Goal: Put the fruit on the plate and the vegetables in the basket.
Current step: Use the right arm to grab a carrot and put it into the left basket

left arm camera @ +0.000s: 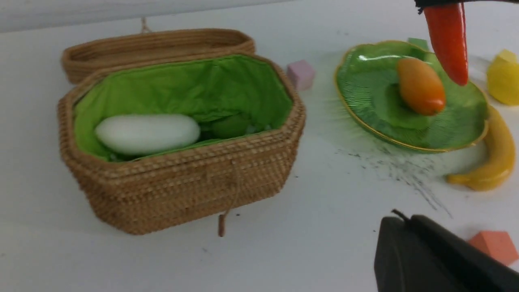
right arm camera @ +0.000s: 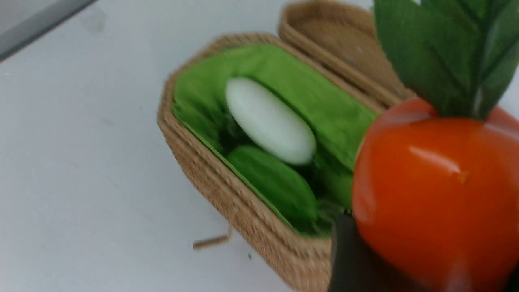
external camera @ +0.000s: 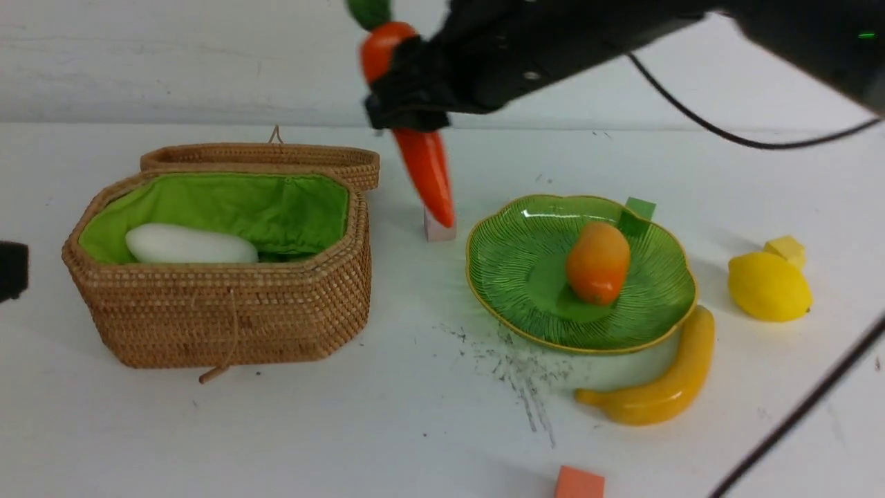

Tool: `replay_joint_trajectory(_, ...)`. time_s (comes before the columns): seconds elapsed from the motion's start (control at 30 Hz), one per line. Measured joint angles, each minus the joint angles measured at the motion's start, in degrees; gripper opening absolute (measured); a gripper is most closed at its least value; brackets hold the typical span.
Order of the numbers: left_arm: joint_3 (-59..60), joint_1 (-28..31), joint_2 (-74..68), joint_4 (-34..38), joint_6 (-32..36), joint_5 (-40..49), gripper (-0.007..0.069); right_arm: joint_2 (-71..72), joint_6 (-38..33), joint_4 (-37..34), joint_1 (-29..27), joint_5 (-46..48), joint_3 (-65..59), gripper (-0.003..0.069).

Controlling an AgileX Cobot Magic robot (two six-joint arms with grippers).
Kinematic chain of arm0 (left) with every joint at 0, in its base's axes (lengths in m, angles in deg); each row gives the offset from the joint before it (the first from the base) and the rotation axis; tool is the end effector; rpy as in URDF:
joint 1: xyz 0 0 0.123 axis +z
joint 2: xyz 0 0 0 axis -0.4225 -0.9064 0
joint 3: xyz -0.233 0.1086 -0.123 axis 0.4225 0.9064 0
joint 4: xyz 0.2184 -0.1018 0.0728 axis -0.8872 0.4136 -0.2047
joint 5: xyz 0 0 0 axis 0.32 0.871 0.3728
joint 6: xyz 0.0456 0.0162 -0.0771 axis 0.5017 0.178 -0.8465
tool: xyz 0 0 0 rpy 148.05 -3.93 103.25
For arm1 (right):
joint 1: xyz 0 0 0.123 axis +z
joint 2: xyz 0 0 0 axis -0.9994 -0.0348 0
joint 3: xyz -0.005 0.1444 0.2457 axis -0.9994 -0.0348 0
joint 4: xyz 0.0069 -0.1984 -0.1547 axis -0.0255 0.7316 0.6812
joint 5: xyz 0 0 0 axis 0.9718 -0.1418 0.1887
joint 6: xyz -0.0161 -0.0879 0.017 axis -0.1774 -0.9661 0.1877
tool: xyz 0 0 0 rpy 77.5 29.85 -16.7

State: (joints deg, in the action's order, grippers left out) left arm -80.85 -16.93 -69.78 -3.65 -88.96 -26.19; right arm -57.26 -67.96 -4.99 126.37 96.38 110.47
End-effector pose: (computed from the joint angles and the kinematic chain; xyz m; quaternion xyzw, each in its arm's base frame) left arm 0.0915 -0.0397 0.4013 0.0723 0.8390 -0.1349 0.5222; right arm 0.3388 0.2945 0.4002 -0.3653 0.7784 0.2406 0.4504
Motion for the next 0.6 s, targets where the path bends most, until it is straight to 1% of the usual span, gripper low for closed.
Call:
replay_joint_trajectory(0.07, 0.00, 0.00, 0.48, -1.78, -2.16, 1.21, -0.0013, -4.73, -3.69, -0.38, 2.15, -2.84, 5.62, 0.0358)
replay_joint_trajectory(0.17, 0.00, 0.00, 1.39, -2.85, -3.19, 2.96, -0.0013, -13.36, -8.12, -1.55, 4.40, -7.87, 13.08, 0.0358)
replay_joint_trajectory(0.37, 0.00, 0.00, 1.78, -3.01, -3.13, 5.96, -0.0013, -23.61, -11.43, -2.11, 5.24, -16.57, 19.41, 0.0358)
replay_joint_trajectory(0.43, 0.00, 0.00, 1.78, -3.01, -3.00, 6.80, -0.0013, -25.65, -11.84, -1.96, 5.24, -18.18, 19.60, 0.0358)
replay_joint_trajectory(0.5, 0.00, 0.00, 1.78, -2.88, -2.96, 7.00, -0.0013, -26.53, -11.97, -1.57, 5.24, -18.29, 19.60, 0.0374)
replay_joint_trajectory(0.57, 0.00, 0.00, 1.78, -2.28, -2.20, 7.13, -0.0013, -27.08, -11.97, -0.86, 5.24, -18.19, 19.60, 0.0457)
replay_joint_trajectory(0.6, 0.00, 0.00, 1.78, -1.81, -1.45, 7.13, -0.0013, -27.08, -11.97, -0.06, 5.24, -18.09, 19.60, 0.0519)
